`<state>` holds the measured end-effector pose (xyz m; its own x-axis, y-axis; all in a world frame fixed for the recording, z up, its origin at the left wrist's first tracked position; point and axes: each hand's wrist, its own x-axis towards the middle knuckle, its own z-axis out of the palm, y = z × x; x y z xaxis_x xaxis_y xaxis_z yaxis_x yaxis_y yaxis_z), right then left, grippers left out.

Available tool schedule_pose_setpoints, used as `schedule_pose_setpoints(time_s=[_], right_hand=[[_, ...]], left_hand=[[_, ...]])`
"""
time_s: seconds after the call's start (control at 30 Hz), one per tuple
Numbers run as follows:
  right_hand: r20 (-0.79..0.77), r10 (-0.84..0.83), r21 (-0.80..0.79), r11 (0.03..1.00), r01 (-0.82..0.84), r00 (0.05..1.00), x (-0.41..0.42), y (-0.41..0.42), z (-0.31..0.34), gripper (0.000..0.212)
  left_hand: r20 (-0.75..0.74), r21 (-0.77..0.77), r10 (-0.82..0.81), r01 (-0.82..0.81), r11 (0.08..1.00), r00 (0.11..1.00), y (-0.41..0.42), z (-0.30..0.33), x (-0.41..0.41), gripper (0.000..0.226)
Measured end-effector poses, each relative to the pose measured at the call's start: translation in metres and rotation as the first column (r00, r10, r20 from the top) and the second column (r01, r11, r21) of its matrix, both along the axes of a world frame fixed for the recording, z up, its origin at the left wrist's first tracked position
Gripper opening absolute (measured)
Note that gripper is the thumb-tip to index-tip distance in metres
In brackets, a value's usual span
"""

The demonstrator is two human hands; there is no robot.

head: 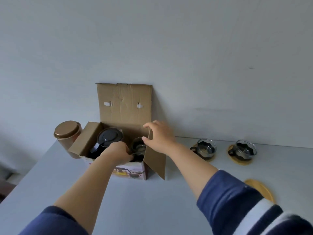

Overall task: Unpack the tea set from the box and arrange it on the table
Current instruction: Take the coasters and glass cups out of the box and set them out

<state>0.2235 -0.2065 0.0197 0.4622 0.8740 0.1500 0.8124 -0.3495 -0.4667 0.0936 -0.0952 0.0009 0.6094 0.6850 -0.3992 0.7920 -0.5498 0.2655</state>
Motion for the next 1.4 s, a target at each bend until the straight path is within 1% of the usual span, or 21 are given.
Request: schedule_pose_setpoints(time_s=[0.07,0.1,0.17,0.23,0.33,0.43,0.47,0.5,0.57,0.6,0.63,0.67,0.7,0.8,0.87,1.0,1.07,1.13,1.2,1.3,1.4], right_hand=[[0.075,0.097,-0.101,0.991,-0.089,0.992,-0.009,0.021,-0.002,0.042],[0.125,0.128,-0.207,0.973,-0.100,0.984,-0.011,0.030,-0.003,0.043],[0.268,0.180,-0.461,0.886,-0.038,0.947,-0.016,0.048,-0.004,0.044],[0.360,0.206,-0.631,0.773,0.075,0.910,-0.021,0.064,-0.007,0.042],[0.407,0.195,-0.738,0.646,0.195,0.892,-0.029,0.081,-0.015,0.049],[0.422,0.235,-0.816,0.518,0.254,0.876,-0.031,0.091,-0.024,0.055],[0.425,0.245,-0.820,0.513,0.256,0.872,-0.032,0.092,-0.026,0.055],[0.426,0.255,-0.816,0.521,0.248,0.868,-0.033,0.093,-0.027,0.054],[0.369,0.201,-0.797,0.570,0.198,0.907,-0.035,0.092,-0.030,0.049],[0.329,0.191,-0.789,0.593,0.159,0.925,-0.036,0.093,-0.029,0.047],[0.328,0.203,-0.785,0.602,0.147,0.923,-0.035,0.094,-0.029,0.047],[0.365,0.187,-0.775,0.604,0.187,0.912,-0.035,0.093,-0.029,0.049],[0.396,0.169,-0.783,0.576,0.235,0.903,-0.034,0.094,-0.030,0.049],[0.407,0.083,-0.712,0.652,0.259,0.910,-0.026,0.090,-0.032,0.049],[0.423,0.126,-0.650,0.733,0.203,0.897,-0.022,0.083,-0.030,0.055],[0.431,0.123,-0.518,0.845,0.134,0.894,-0.018,0.070,-0.025,0.084],[0.425,0.092,-0.447,0.886,0.120,0.900,-0.019,0.066,-0.019,0.089],[0.404,0.062,-0.381,0.919,0.106,0.913,-0.019,0.062,-0.013,0.088],[0.330,0.032,-0.340,0.936,0.088,0.943,-0.020,0.058,-0.006,0.085],[0.124,-0.056,-0.248,0.965,0.086,0.991,-0.022,0.048,0.004,0.082],[-0.088,-0.154,-0.105,0.984,0.144,0.984,-0.016,0.036,0.014,0.088]], left_hand=[[-0.082,-0.076,-0.006,0.000,0.997,0.997,0.006,-0.010,-0.001,0.029],[-0.111,-0.107,-0.006,-0.006,0.994,0.994,0.009,-0.012,-0.001,0.031],[-0.172,-0.157,-0.028,0.000,0.988,0.985,0.014,-0.013,0.002,0.038],[-0.250,-0.175,-0.089,0.045,0.984,0.964,0.019,-0.015,0.006,0.046],[-0.337,-0.159,-0.171,0.123,0.980,0.926,0.018,-0.017,0.010,0.045],[-0.343,-0.151,-0.195,0.151,0.977,0.919,0.017,-0.022,0.008,0.040],[-0.337,-0.150,-0.197,0.154,0.977,0.921,0.019,-0.023,0.008,0.039],[-0.330,-0.150,-0.199,0.157,0.976,0.923,0.020,-0.024,0.007,0.038],[-0.318,-0.149,-0.205,0.165,0.975,0.926,0.022,-0.028,0.006,0.038],[-0.316,-0.146,-0.211,0.172,0.974,0.925,0.022,-0.029,0.005,0.037],[-0.316,-0.142,-0.217,0.180,0.973,0.924,0.022,-0.030,0.005,0.037],[-0.318,-0.142,-0.222,0.185,0.972,0.922,0.022,-0.030,0.004,0.036],[-0.319,-0.149,-0.222,0.183,0.972,0.921,0.021,-0.030,0.004,0.036],[-0.312,-0.187,-0.200,0.146,0.971,0.929,0.019,-0.028,0.004,0.040],[-0.295,-0.209,-0.184,0.124,0.970,0.938,0.016,-0.025,0.004,0.048],[-0.253,-0.252,-0.141,0.075,0.965,0.957,0.013,-0.023,0.004,0.068],[-0.218,-0.261,-0.102,0.043,0.964,0.971,0.015,-0.025,0.002,0.070],[-0.172,-0.259,-0.073,0.027,0.965,0.982,0.015,-0.026,0.001,0.066],[-0.128,-0.242,-0.065,0.033,0.970,0.990,0.014,-0.025,-0.001,0.058],[-0.077,-0.170,-0.082,0.068,0.983,0.994,0.013,-0.017,-0.002,0.049],[-0.028,-0.091,-0.058,0.056,0.994,0.998,0.012,-0.001,-0.003,0.047]])
